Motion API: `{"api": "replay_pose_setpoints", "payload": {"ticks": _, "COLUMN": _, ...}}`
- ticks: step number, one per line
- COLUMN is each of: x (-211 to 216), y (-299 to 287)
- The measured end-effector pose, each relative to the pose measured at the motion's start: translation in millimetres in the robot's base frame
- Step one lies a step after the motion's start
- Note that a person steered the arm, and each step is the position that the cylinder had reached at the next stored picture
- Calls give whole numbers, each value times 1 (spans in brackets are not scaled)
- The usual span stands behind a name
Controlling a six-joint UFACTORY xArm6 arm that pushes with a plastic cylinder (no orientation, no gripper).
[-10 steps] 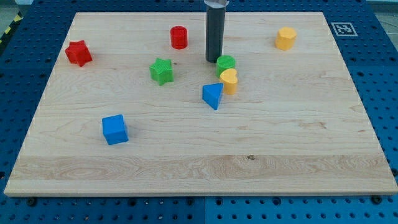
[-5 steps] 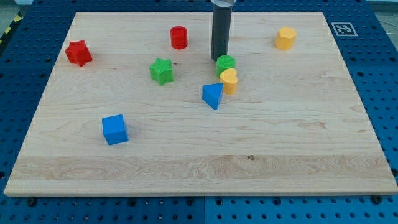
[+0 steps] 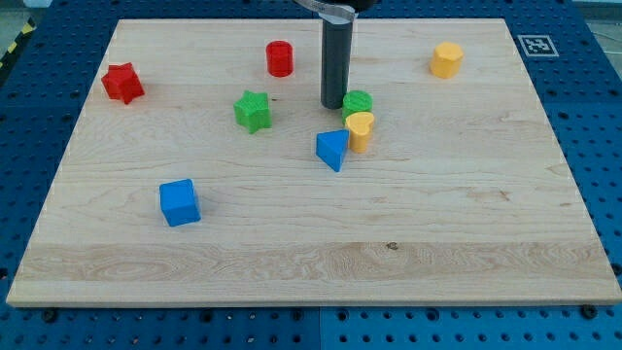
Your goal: Push the green circle into the yellow heart
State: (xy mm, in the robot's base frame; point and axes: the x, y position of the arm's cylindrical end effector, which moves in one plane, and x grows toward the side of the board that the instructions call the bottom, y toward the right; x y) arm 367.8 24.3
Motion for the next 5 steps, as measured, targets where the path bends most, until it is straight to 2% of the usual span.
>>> {"api": "replay_pose_setpoints", "payload": {"ticks": 5, "x": -14, "y": 2}}
